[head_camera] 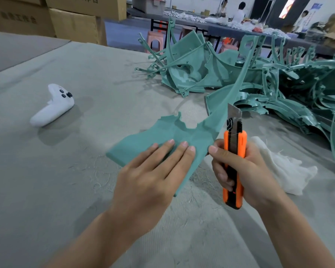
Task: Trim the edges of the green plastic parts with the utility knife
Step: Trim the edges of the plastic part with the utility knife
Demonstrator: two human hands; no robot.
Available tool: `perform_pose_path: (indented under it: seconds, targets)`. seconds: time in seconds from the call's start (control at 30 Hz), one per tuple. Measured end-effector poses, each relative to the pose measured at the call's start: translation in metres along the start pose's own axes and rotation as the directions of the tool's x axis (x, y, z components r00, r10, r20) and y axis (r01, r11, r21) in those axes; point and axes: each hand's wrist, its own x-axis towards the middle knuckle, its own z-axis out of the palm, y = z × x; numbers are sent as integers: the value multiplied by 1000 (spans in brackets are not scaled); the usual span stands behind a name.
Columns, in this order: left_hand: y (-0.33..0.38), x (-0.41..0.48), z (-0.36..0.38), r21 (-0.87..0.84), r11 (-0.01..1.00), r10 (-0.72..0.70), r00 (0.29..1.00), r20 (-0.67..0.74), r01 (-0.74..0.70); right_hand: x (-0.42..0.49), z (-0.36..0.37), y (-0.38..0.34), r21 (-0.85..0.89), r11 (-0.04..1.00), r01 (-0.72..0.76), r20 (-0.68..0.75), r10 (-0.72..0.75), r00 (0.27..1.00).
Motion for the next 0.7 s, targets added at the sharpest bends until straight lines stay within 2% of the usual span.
perform_pose_path:
  seconds: [0.17, 0.5, 0.7]
  targets:
    - [1, -1, 2, 23, 1000, -2, 1000, 24, 1, 1, -1, 0, -60, 998, -30, -14, 30, 999]
    - [-3, 1, 0, 11, 999, -39, 999, 27, 39, 3, -1, -1, 45, 998, -50, -156, 56, 986]
    - [-4, 1, -2, 14, 999, -52, 999, 15, 51, 4, 0, -1, 33, 998, -52, -237, 58, 970]
